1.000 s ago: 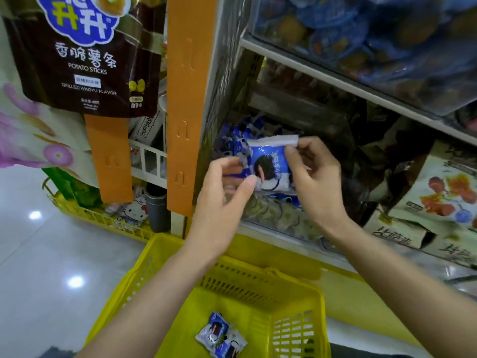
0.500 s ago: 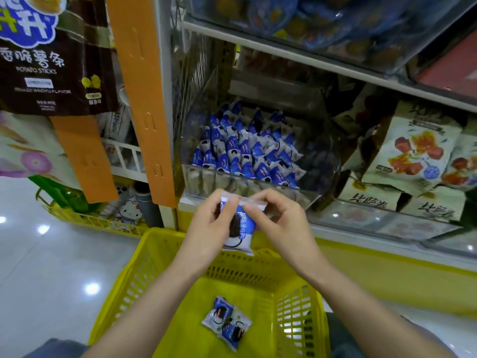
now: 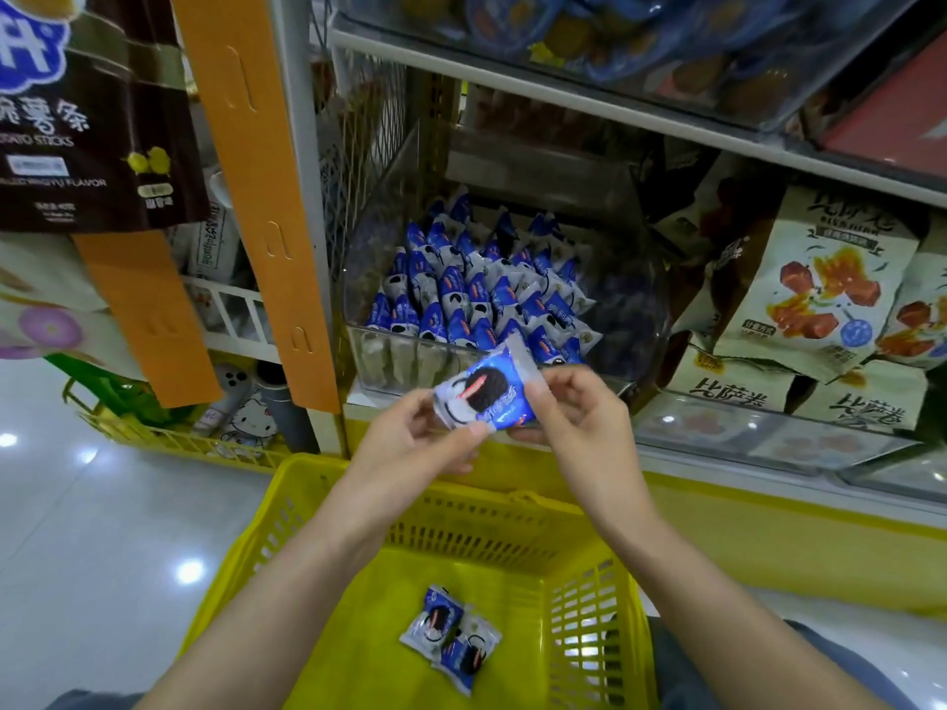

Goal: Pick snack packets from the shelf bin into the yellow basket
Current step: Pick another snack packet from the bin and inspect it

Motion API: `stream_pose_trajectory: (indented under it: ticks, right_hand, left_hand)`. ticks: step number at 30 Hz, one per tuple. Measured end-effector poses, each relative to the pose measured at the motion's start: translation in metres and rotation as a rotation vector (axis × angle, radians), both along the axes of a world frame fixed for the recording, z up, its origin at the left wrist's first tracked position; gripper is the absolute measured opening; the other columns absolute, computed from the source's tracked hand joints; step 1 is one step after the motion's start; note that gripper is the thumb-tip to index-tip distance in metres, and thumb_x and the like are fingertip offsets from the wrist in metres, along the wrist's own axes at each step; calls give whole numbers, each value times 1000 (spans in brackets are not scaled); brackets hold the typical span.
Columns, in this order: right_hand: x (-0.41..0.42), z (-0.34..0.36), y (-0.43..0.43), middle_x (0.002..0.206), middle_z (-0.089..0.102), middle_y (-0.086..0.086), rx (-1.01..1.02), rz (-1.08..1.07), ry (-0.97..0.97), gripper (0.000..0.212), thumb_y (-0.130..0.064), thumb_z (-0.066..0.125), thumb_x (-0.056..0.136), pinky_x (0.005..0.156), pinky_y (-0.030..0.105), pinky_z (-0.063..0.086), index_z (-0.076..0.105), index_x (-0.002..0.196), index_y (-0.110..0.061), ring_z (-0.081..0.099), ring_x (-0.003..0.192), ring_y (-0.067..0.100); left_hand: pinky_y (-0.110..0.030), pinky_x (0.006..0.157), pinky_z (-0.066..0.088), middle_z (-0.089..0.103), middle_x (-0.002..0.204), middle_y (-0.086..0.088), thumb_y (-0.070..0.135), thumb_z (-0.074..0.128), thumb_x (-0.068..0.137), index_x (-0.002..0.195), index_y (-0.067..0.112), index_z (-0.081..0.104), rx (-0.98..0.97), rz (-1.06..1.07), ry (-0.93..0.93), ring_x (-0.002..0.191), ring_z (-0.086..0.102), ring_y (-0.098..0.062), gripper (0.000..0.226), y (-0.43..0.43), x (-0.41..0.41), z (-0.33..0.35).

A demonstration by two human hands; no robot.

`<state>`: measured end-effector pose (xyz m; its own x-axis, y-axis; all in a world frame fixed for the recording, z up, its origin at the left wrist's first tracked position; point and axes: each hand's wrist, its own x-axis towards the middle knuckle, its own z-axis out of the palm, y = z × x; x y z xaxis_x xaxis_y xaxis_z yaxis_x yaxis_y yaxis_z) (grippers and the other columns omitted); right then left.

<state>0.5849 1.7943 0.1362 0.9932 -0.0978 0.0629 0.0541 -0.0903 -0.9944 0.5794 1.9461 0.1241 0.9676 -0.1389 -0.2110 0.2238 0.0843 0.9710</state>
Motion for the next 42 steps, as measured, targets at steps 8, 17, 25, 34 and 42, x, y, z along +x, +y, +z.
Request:
stream_pose_trajectory:
  ticks: [8, 17, 25, 34, 42]
  right_hand:
    - [-7, -3, 2, 94, 68, 0, -127, 285, 231, 32, -5, 65, 83, 63, 21, 55, 48, 103, -24, 68, 78, 7]
    - [-9, -5, 6, 75, 64, -17, -310, 267, -6, 5, -28, 60, 87, 68, 12, 46, 59, 92, -30, 60, 72, -2]
    - [-5, 2, 5, 78, 67, 0, -111, 331, 188, 11, -21, 58, 90, 65, 22, 54, 65, 83, -18, 62, 74, 7]
    - [-6, -1, 2, 71, 67, 7, -130, 200, 73, 18, -17, 57, 90, 55, 17, 50, 68, 77, -11, 62, 67, 8]
    - [-5, -3, -2, 68, 64, -19, -555, 212, -133, 6, -25, 71, 79, 61, 7, 40, 67, 75, -28, 58, 68, -4]
  left_hand:
    - [-21, 70, 55, 72, 88, -1, 24, 50, 93, 89, 12, 65, -11, 229, -189, 83, 67, -12, 19, 8, 4, 0]
    - [-8, 53, 33, 54, 63, 23, 19, 54, 92, 73, 28, 54, 484, 80, -536, 58, 48, 5, 21, 4, -4, -4]
    - [-18, 50, 34, 55, 62, 11, 21, 53, 91, 73, 22, 57, 395, 114, -451, 55, 47, -3, 18, 0, -5, -5]
    - [-25, 58, 51, 68, 73, -4, 27, 57, 87, 84, 12, 62, 163, -5, -194, 68, 65, -10, 15, -3, -6, -3]
    - [-31, 60, 40, 58, 64, -4, 23, 56, 89, 68, 19, 58, 194, -14, -198, 64, 52, -13, 22, 0, -1, -12]
